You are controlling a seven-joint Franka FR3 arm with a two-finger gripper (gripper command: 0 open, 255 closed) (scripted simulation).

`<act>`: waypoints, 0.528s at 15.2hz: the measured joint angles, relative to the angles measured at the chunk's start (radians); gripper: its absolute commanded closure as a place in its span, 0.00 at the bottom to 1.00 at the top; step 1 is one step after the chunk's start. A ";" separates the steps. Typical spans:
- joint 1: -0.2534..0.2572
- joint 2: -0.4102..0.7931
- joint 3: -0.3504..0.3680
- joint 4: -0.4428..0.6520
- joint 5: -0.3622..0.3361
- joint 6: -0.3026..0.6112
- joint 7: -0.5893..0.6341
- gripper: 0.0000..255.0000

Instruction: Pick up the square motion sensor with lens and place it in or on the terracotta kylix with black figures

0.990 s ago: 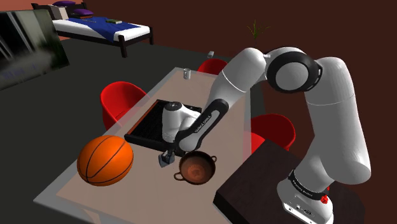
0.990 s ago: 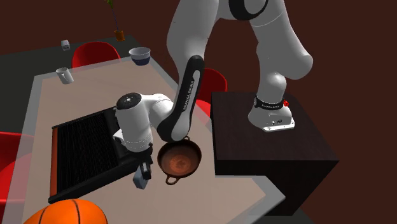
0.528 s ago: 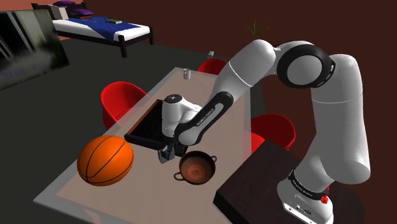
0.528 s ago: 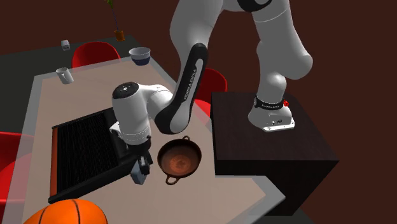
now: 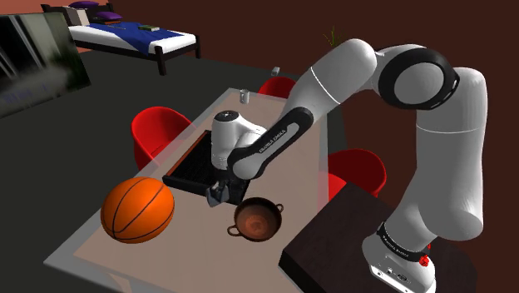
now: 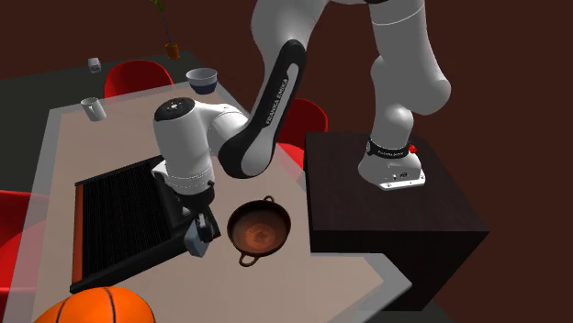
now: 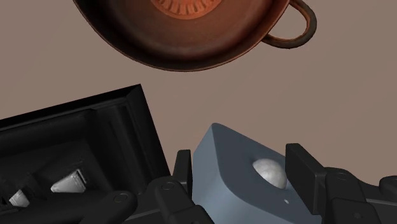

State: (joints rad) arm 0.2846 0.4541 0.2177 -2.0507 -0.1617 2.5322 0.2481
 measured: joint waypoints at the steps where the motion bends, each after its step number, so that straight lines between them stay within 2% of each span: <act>1: 0.001 -0.007 0.002 0.004 0.003 -0.011 0.000 1.00; 6: -0.009 -0.057 0.014 0.002 0.021 -0.058 -0.013 1.00; 8: -0.019 -0.103 0.020 -0.066 0.031 -0.035 -0.019 1.00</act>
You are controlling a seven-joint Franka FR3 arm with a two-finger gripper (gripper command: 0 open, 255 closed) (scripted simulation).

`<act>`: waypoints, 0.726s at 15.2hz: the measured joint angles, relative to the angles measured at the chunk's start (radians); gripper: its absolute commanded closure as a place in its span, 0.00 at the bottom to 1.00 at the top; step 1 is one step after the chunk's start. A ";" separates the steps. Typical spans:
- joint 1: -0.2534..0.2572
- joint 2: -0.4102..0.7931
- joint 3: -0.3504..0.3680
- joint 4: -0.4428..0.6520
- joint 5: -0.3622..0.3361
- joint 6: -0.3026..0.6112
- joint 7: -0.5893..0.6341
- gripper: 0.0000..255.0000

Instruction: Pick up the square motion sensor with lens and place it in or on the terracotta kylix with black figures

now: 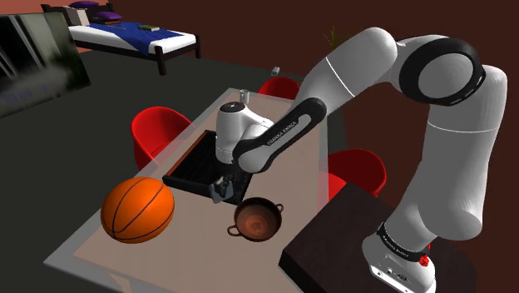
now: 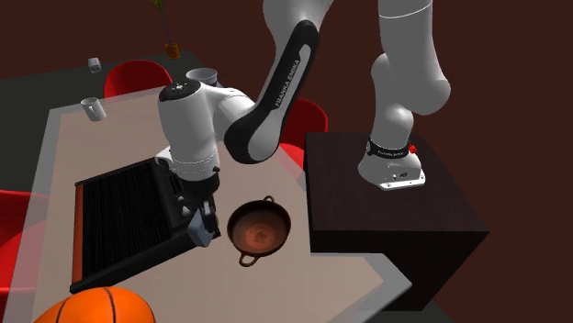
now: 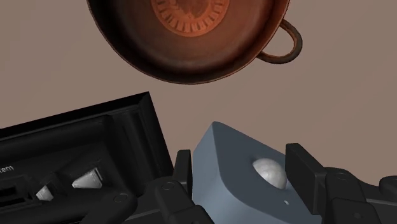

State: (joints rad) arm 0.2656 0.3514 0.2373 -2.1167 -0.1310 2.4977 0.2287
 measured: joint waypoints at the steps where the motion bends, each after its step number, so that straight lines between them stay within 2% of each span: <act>1: -0.009 -0.030 0.003 -0.044 0.008 0.015 -0.009 1.00; 7: -0.057 -0.231 0.022 -0.318 0.079 0.095 -0.081 1.00; 11: -0.070 -0.349 0.026 -0.474 0.137 0.138 -0.137 1.00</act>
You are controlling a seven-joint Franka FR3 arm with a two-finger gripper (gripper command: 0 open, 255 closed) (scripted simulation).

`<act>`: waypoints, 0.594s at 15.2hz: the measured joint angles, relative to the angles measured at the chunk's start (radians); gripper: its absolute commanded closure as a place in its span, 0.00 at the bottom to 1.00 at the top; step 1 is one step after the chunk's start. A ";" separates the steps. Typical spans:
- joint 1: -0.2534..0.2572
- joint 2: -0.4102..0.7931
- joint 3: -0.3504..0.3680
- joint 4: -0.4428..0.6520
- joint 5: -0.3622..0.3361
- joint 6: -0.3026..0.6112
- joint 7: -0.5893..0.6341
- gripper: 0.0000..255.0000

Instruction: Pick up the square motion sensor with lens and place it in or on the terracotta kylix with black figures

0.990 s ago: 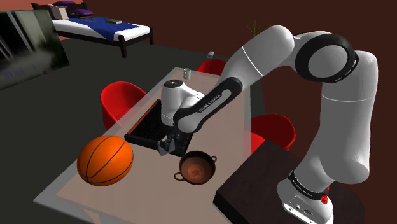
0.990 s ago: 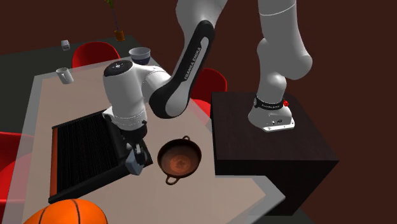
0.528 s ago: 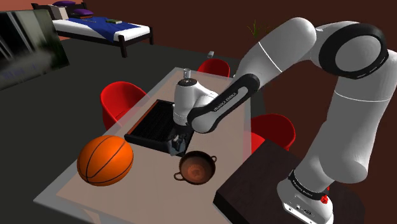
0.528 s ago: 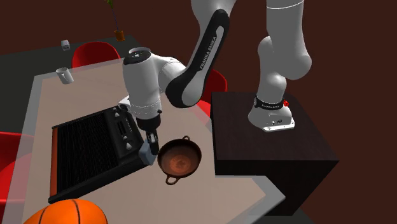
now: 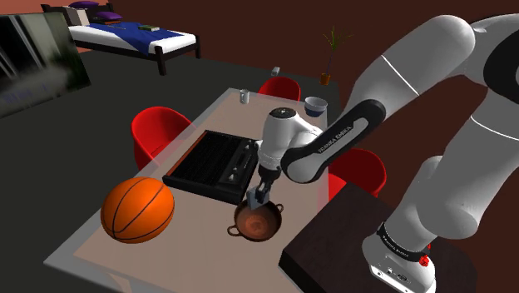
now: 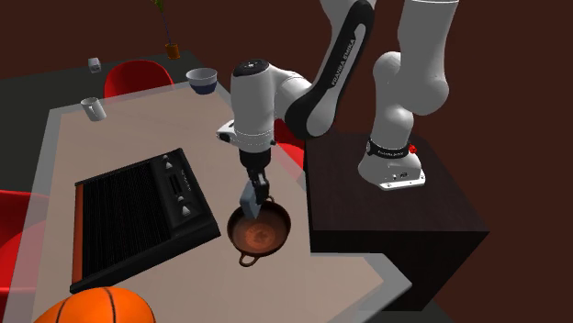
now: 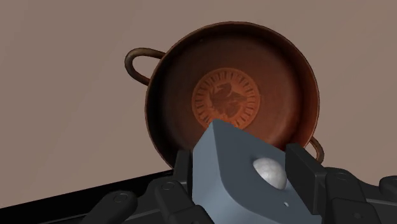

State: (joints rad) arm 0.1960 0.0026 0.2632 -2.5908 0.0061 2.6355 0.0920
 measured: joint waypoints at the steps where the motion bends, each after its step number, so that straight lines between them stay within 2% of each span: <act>1: -0.001 -0.001 -0.001 -0.012 0.000 0.011 -0.002 1.00; 9: -0.001 0.109 -0.017 -0.029 -0.069 0.133 0.044 1.00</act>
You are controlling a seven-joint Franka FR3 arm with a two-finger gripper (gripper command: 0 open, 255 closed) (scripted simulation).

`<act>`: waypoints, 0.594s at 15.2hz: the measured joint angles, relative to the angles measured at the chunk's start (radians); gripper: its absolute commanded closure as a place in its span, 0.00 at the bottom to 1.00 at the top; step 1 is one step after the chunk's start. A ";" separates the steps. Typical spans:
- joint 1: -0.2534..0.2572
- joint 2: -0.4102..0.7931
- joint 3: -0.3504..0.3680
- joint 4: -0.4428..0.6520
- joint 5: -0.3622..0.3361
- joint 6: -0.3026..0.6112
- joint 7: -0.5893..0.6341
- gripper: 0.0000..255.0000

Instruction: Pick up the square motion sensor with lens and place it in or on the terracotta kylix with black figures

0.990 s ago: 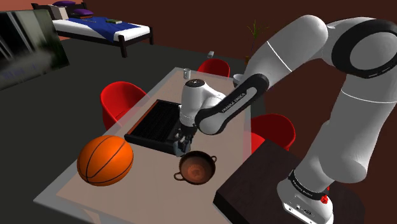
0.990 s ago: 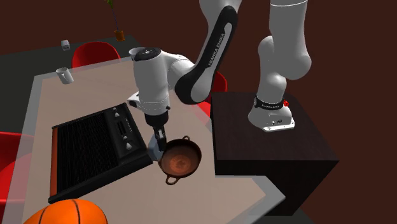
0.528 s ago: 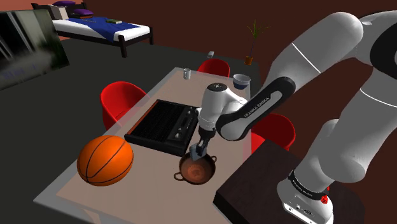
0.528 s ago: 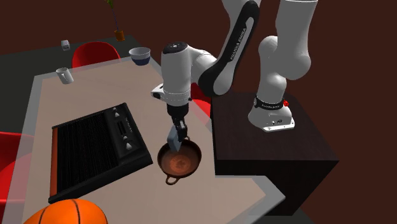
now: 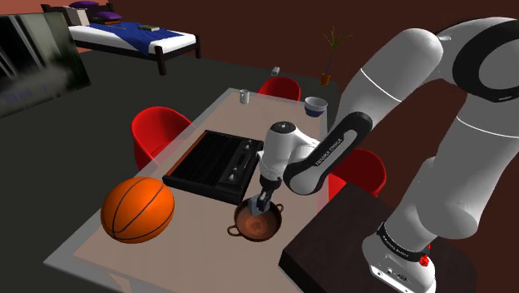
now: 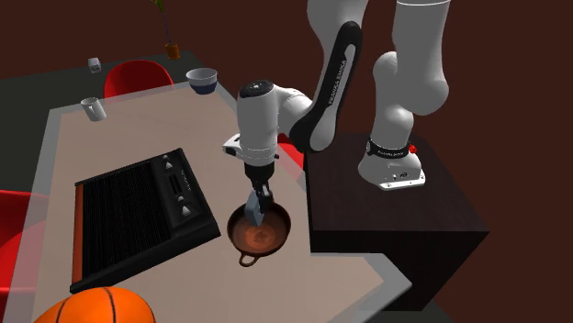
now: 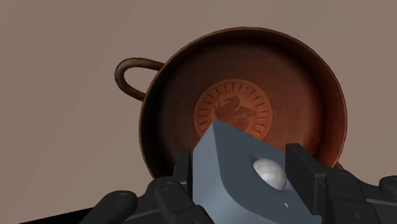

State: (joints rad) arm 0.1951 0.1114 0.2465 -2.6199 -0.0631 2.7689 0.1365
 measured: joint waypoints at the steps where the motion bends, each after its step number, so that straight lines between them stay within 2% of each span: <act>1: 0.000 0.015 -0.005 0.000 -0.010 0.015 0.005 1.00; 5: 0.015 0.083 -0.028 0.009 -0.062 0.072 0.044 1.00; 9: 0.019 0.097 -0.034 0.011 -0.072 0.084 0.052 1.00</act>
State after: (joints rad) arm 0.2142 0.2086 0.2120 -2.6089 -0.1353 2.8525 0.1883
